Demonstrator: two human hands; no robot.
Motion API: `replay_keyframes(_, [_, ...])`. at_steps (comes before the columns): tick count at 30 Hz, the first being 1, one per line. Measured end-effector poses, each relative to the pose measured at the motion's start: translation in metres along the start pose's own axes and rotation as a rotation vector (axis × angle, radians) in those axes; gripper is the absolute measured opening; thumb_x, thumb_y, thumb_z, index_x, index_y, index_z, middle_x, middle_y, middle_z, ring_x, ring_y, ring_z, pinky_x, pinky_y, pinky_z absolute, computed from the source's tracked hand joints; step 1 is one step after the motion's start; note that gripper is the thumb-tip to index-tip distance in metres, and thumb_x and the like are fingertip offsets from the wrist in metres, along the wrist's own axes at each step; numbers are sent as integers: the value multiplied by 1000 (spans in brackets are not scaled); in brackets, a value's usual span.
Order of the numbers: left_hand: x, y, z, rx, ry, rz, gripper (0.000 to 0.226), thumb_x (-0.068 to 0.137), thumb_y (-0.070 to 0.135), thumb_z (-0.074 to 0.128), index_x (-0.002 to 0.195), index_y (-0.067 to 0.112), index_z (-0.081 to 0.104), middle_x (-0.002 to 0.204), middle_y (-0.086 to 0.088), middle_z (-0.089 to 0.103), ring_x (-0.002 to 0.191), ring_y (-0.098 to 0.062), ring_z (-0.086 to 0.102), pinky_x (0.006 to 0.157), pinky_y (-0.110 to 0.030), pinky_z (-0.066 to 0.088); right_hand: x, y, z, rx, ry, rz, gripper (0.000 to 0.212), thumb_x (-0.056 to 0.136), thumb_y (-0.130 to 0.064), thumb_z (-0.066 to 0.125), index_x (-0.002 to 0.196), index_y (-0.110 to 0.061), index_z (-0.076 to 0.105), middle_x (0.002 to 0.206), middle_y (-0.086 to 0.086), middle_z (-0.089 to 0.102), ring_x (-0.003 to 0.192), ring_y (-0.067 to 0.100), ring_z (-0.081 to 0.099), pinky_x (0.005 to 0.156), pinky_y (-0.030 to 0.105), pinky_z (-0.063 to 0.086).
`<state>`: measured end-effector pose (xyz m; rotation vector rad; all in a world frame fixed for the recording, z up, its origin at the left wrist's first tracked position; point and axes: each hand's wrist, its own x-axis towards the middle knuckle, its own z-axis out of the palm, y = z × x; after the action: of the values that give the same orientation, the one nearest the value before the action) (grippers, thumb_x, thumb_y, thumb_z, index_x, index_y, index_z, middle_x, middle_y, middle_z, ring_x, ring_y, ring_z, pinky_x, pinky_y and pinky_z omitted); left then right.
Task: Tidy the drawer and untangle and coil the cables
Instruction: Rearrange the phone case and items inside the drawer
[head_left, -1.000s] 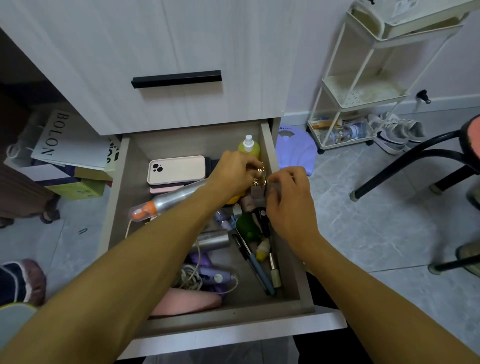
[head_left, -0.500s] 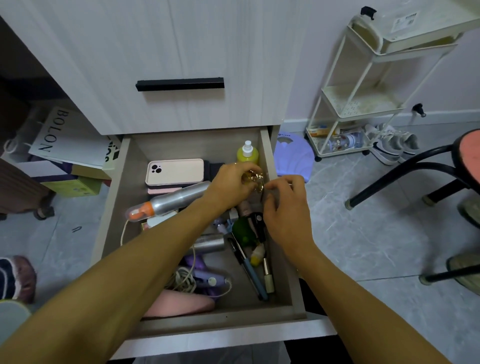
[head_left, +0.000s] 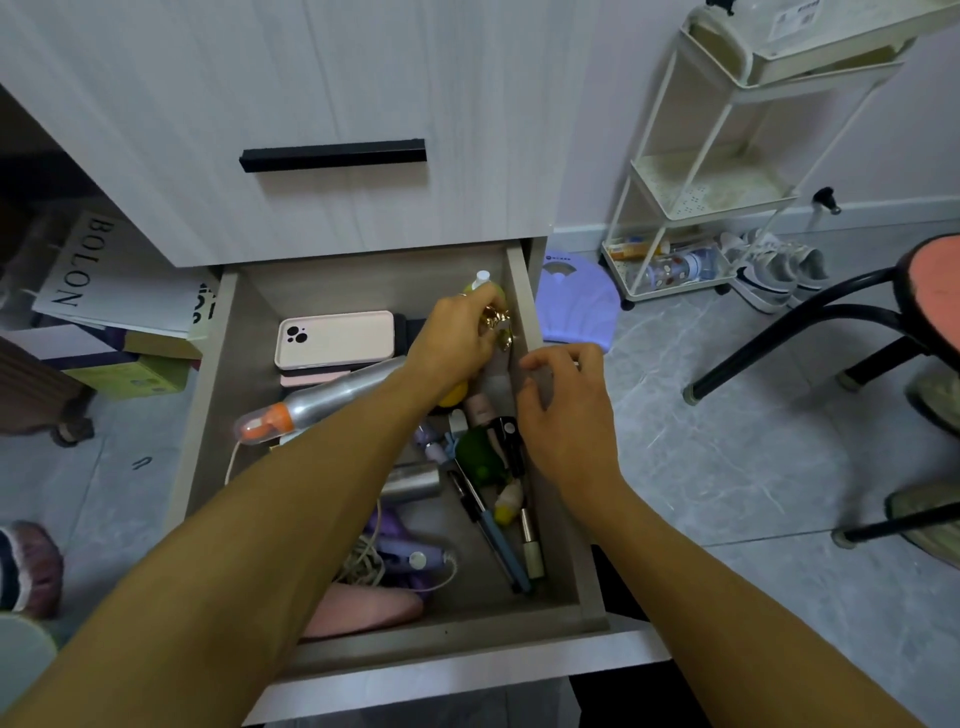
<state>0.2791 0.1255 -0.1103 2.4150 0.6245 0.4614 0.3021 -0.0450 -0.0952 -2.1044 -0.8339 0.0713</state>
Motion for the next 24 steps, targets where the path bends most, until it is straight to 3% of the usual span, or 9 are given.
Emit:
replay_keyframes(5, [-2,0,2,-64,-14,-49,21,90,11,67,109,15,58,95,-6,66,77,-18,62,69,-31,54,-1,1,0,1,-3,-2,18,89,-11,59,104,-20,61,107,-7,36,78,15,54,63,20,46])
replay_keyframes(11, [-7,1,0,-254,38,-191,38,82,5,73,115,12,56,105,-1,63,84,-10,60,84,-31,55,1,1,1,-25,1,-22,17,89,-11,59,104,-20,61,111,-3,41,71,16,54,59,21,45])
replay_keyframes(16, [-27,-1,-6,39,-4,-178,39,84,19,70,118,11,55,114,-13,58,100,-26,56,78,-32,47,1,-1,1,-30,-1,-34,18,87,-10,59,103,-18,61,113,0,42,77,17,55,60,30,52])
replay_keyframes(20, [-39,-11,-11,292,-192,-310,61,83,37,70,131,10,44,124,-18,51,110,-35,55,86,-39,47,1,-4,1,-101,0,-53,17,87,-8,59,103,-15,61,115,5,45,81,18,56,61,33,54])
replay_keyframes(24, [-40,-15,-7,367,-327,-363,72,82,33,73,138,11,34,124,-19,51,109,-34,56,85,-40,47,0,-5,2,-102,1,-48,17,88,-7,58,102,-16,61,116,4,45,83,18,56,63,34,55])
